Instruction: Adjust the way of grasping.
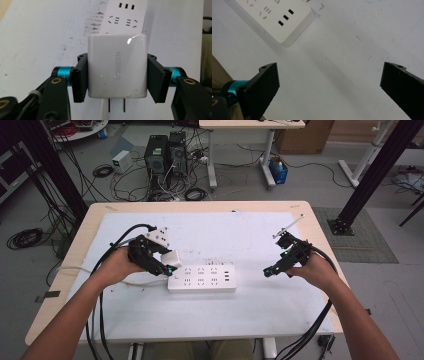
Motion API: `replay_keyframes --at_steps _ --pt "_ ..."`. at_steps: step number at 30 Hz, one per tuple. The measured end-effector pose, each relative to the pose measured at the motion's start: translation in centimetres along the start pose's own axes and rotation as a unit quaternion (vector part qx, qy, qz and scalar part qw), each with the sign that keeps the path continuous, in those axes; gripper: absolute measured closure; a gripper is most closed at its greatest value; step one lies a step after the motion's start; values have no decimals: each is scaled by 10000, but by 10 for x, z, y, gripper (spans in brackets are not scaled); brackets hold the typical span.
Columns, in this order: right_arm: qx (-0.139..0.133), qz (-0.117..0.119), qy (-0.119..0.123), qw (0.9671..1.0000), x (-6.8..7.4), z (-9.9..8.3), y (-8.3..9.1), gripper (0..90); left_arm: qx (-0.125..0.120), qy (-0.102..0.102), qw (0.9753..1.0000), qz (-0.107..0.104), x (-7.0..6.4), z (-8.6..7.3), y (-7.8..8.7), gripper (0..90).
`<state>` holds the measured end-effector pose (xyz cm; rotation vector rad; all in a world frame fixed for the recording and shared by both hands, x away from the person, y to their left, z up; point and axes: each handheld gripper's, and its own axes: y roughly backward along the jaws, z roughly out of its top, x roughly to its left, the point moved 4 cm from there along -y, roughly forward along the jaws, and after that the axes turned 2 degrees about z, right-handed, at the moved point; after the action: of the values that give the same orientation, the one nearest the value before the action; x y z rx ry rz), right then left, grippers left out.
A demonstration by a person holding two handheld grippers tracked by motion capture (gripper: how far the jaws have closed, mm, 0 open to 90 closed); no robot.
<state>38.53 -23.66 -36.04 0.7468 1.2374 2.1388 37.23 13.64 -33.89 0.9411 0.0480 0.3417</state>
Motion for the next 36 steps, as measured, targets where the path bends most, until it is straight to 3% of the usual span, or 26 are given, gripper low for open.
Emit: replay_keyframes --at_steps 6,10,17,23,27,29,36 --pt "-306 445 -427 9976 -1 -3 -1 15 12 -24 10000 45 -1 0 0 425" --pt "-570 884 -707 9919 2 -4 -1 15 19 -15 10000 66 -2 2 0 426" --pt "-788 1296 -1028 9831 7 -5 -6 15 -11 -142 9999 -32 -8 13 -2 425" --pt "-970 1686 -1466 9699 7 -8 -7 15 0 -206 9998 -44 -10 18 -8 426" --pt "-955 1812 -1563 9662 10 -7 -7 15 -27 -218 9997 -62 -12 23 -14 426" --pt "-986 1915 -1654 9624 11 -6 -7 16 -26 -249 9997 -61 -13 26 -17 426" --pt "-1076 2227 -2073 9465 13 -4 -7 18 -84 -279 9995 -77 -18 36 -28 426"
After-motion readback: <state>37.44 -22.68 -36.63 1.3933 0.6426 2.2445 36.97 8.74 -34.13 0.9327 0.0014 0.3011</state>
